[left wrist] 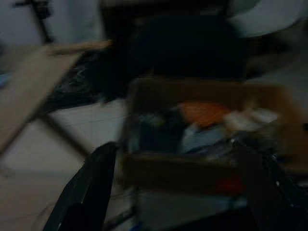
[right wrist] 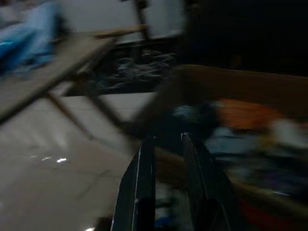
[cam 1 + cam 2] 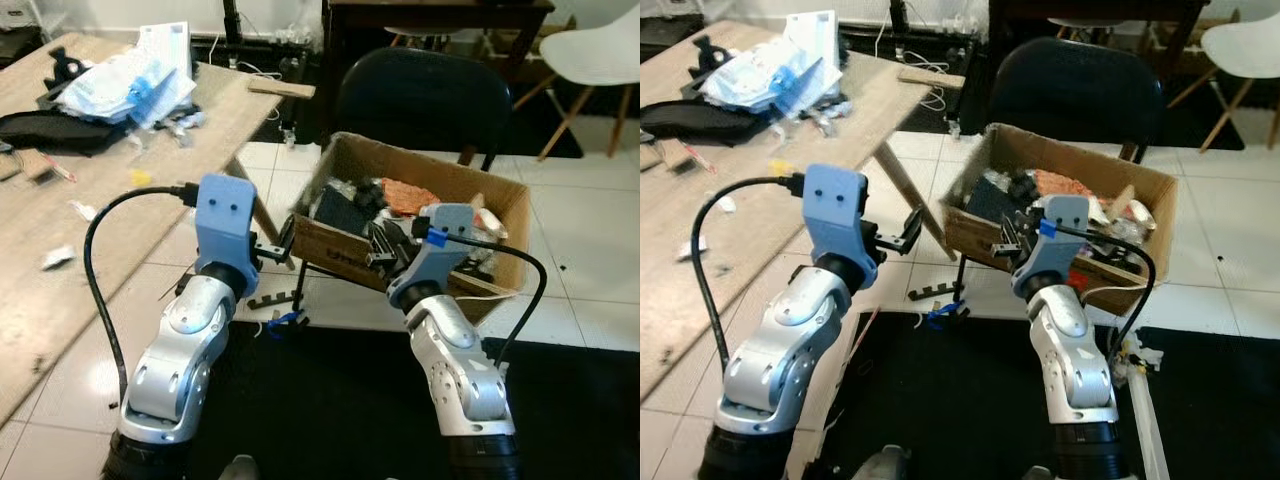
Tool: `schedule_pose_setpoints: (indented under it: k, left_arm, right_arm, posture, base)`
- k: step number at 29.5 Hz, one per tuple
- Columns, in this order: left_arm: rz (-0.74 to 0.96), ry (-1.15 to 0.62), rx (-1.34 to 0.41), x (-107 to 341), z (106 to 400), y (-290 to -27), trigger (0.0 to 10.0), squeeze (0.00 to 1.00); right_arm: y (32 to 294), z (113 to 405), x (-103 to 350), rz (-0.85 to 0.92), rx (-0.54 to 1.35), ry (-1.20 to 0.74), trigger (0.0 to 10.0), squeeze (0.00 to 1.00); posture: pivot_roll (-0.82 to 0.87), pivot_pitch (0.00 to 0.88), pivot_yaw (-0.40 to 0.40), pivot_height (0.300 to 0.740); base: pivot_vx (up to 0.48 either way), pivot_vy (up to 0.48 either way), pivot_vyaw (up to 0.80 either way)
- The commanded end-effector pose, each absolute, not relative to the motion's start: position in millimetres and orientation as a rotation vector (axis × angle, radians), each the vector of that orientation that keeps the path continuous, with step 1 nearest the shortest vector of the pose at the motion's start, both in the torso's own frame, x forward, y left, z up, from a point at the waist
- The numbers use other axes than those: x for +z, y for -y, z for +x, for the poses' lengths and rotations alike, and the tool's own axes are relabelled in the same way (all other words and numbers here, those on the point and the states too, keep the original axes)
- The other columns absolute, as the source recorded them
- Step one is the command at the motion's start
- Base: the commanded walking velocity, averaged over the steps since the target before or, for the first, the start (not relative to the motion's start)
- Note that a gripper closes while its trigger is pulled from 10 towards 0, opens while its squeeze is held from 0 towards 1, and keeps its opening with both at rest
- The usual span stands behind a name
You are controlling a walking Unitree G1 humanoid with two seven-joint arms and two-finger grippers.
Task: Picking trash to rubbish bin
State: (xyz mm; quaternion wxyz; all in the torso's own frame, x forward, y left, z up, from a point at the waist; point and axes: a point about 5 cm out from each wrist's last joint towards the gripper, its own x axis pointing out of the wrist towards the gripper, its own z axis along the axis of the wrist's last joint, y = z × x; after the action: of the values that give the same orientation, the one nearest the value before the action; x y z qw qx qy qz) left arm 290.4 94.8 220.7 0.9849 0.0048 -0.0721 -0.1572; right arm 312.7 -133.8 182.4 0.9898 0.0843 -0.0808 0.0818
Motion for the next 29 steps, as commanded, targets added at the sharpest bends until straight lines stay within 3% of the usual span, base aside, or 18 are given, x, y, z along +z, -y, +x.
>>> schedule_pose_setpoints:
  k: [1, 11, 24, 29]
  left_arm:
    - [0.012, 0.125, -0.295, 218.4, 290.0, -99.4, 10.0, 0.0]
    - [0.01, 0.098, -0.287, 216.2, 291.5, -102.4, 10.0, 0.0]
    - [0.011, 0.09, -0.294, 214.8, 291.1, -103.2, 10.0, 0.0]
    - [0.019, 0.093, -0.293, 215.4, 291.7, -103.1, 10.0, 0.0]
  right_arm:
    - [127.2, 310.8, 181.6, 0.189, 0.184, 0.155, 10.0, 0.0]
    - [126.2, 309.9, 180.4, 0.183, 0.191, 0.147, 10.0, 0.0]
    - [125.0, 309.5, 179.4, 0.186, 0.192, 0.144, 10.0, 0.0]
    - [126.2, 308.8, 178.8, 0.188, 0.19, 0.144, 10.0, 0.0]
  posture:
    - [0.14, 0.174, 0.035, 0.74]
    - [0.13, 0.163, 0.034, 0.74]
    - [0.14, 0.164, 0.038, 0.74]
    - [0.14, 0.165, 0.04, 0.74]
  base:
    - [0.0, 0.0, 0.0]
    - [0.0, 0.0, 0.0]
    - [0.0, 0.48, 0.0]
    - [0.0, 0.0, 0.0]
